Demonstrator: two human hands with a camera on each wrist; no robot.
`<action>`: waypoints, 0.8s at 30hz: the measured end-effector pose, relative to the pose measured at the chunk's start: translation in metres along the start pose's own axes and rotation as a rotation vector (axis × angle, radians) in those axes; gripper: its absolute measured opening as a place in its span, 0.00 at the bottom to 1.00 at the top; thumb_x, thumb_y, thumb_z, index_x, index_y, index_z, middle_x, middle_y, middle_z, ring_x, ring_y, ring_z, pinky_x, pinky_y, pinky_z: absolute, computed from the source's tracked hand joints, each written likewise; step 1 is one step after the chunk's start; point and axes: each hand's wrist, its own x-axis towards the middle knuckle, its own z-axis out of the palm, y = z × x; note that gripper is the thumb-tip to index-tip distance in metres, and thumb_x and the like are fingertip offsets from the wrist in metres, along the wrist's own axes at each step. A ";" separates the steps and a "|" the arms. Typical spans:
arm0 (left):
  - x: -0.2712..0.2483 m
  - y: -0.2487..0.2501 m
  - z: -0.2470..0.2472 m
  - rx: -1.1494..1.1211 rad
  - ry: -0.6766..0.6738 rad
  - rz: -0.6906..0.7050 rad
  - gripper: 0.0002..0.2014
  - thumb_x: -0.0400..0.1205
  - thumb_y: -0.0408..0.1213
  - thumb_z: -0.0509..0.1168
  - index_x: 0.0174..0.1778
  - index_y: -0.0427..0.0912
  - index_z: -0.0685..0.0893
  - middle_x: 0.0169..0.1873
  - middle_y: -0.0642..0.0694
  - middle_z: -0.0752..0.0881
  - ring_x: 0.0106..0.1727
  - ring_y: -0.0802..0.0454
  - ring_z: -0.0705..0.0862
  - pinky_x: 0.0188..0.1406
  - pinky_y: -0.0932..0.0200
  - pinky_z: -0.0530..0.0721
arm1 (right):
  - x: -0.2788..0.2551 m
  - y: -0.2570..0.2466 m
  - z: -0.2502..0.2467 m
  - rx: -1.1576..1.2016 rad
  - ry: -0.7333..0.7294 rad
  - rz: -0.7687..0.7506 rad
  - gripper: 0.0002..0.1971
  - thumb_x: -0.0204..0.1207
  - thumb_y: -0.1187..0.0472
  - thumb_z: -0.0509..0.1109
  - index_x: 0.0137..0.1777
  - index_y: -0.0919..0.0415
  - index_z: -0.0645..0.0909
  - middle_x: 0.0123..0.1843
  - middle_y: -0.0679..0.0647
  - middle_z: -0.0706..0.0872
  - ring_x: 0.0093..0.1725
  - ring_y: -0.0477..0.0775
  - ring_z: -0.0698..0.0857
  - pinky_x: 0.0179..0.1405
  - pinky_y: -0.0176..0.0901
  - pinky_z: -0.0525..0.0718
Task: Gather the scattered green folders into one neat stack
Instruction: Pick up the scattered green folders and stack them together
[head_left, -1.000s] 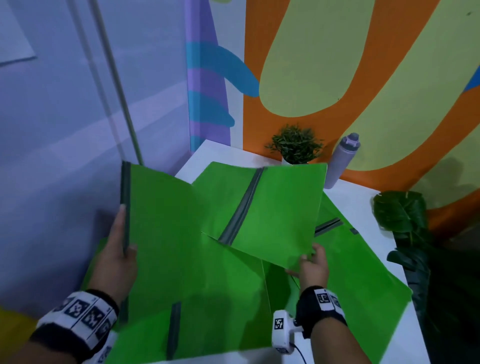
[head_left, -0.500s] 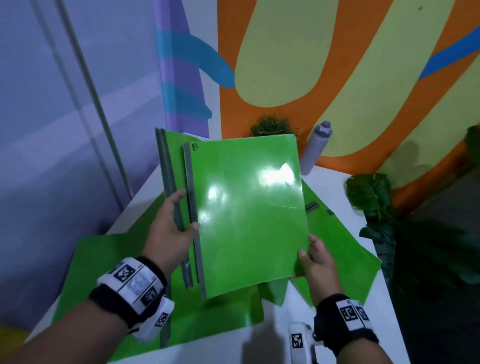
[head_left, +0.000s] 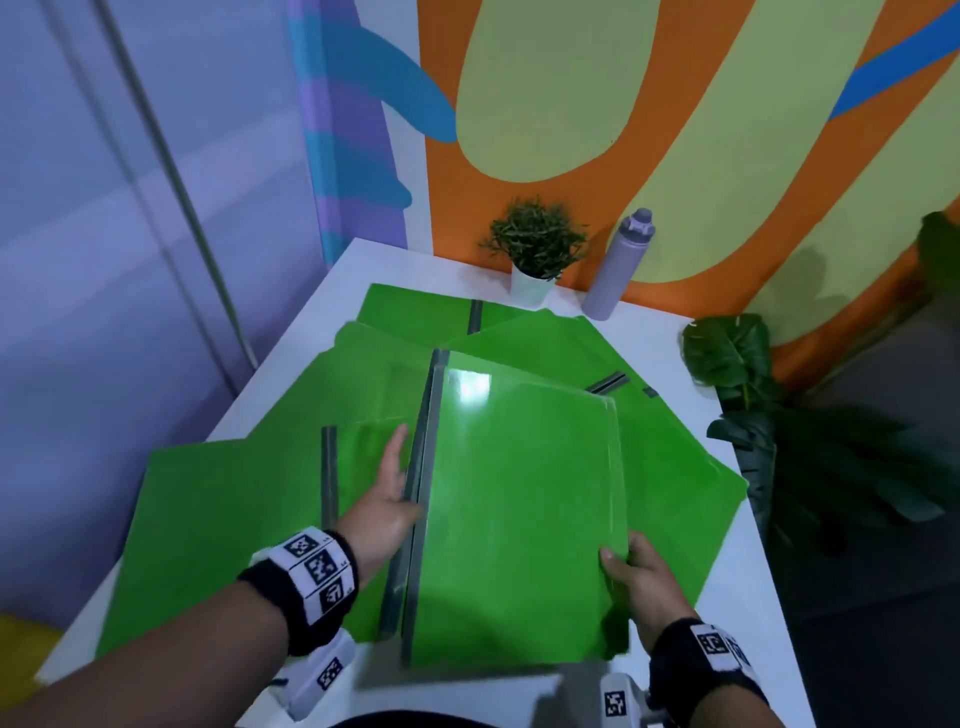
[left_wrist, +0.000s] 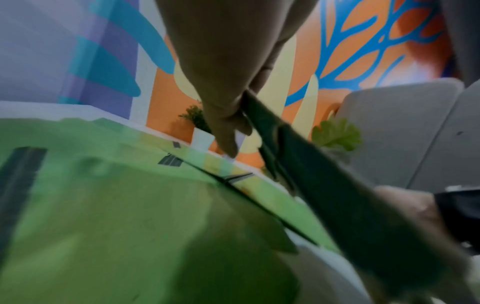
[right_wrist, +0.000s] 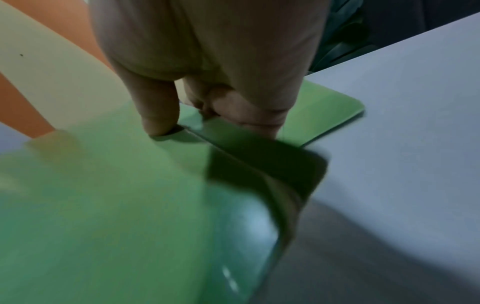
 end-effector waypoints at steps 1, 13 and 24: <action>0.002 -0.007 -0.002 0.009 -0.003 -0.051 0.49 0.78 0.19 0.58 0.81 0.65 0.40 0.85 0.47 0.47 0.85 0.45 0.50 0.81 0.42 0.53 | -0.001 0.004 0.000 0.010 -0.003 0.016 0.37 0.78 0.61 0.67 0.83 0.52 0.52 0.85 0.59 0.52 0.80 0.65 0.61 0.76 0.69 0.61; 0.017 -0.103 -0.027 0.701 0.322 -0.355 0.43 0.78 0.59 0.62 0.83 0.42 0.52 0.83 0.33 0.53 0.83 0.31 0.54 0.79 0.34 0.61 | 0.005 0.013 0.020 -0.024 0.147 -0.011 0.28 0.81 0.64 0.63 0.80 0.53 0.62 0.80 0.61 0.66 0.75 0.65 0.69 0.73 0.65 0.67; -0.011 -0.165 -0.094 1.291 0.127 -0.211 0.43 0.75 0.36 0.70 0.82 0.61 0.54 0.84 0.46 0.55 0.81 0.39 0.61 0.75 0.34 0.68 | 0.006 0.012 -0.004 0.063 0.275 -0.086 0.29 0.80 0.68 0.64 0.80 0.54 0.63 0.82 0.63 0.64 0.78 0.64 0.67 0.77 0.65 0.62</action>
